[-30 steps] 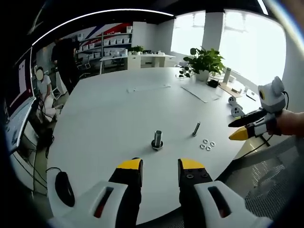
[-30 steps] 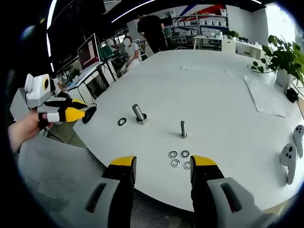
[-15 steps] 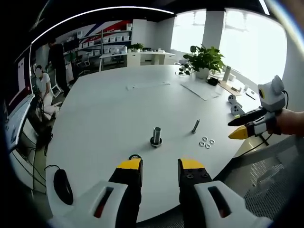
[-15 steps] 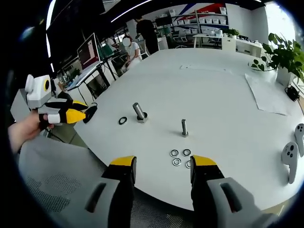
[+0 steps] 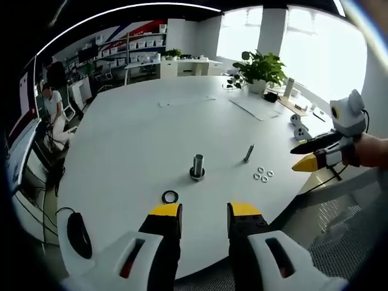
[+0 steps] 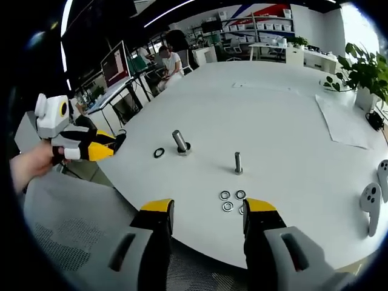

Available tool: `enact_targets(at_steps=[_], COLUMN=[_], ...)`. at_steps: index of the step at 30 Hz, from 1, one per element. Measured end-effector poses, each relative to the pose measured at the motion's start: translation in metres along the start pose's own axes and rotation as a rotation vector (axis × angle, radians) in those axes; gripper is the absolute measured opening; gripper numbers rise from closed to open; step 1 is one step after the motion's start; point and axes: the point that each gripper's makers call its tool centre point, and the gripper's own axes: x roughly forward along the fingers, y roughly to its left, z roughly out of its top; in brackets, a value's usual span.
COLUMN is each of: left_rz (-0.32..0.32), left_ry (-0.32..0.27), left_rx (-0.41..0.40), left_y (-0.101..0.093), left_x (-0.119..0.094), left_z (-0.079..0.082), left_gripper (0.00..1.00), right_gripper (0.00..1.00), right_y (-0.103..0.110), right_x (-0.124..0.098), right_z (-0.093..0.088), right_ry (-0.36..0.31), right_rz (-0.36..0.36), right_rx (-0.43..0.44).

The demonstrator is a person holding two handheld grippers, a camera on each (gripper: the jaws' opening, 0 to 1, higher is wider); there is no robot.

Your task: Place the washer onto the threaded stud by aligning its center hole with the stud, sliding it down to the base, and recovering from edge contact or off-axis alignment until the washer reaches the visible bottom stop.

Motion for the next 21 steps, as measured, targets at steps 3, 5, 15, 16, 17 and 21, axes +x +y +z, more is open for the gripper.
enact_targets(at_steps=[3, 5, 15, 16, 17, 21], left_rz=[-0.009, -0.011, -0.025, -0.019, -0.011, -0.001], left_ry=[0.011, 0.018, 0.103, 0.116, 0.128, 0.15], left_rx=[-0.019, -0.024, 0.005, 0.007, 0.01, 0.017], left_y=[0.001, 0.001, 0.002, 0.004, 0.006, 0.012], left_x=[0.002, 0.004, 0.023, 0.025, 0.028, 0.035], left_z=[-0.001, -0.002, -0.014, -0.016, -0.016, -0.016], left_gripper=[0.28, 0.28, 0.28, 0.28, 0.28, 0.28], right_gripper=[0.48, 0.48, 0.48, 0.48, 0.48, 0.48], right_y=[0.0, -0.001, 0.002, 0.002, 0.003, 0.003], right_x=[0.0, 0.001, 0.002, 0.002, 0.002, 0.003], right_z=[0.001, 0.002, 0.001, 0.001, 0.001, 0.0], right_ry=[-0.002, -0.005, 0.001, 0.001, 0.001, 0.005], right_rz=[0.004, 0.003, 0.01, 0.011, 0.011, 0.012], right_rx=[0.0, 0.001, -0.002, -0.003, -0.006, -0.006])
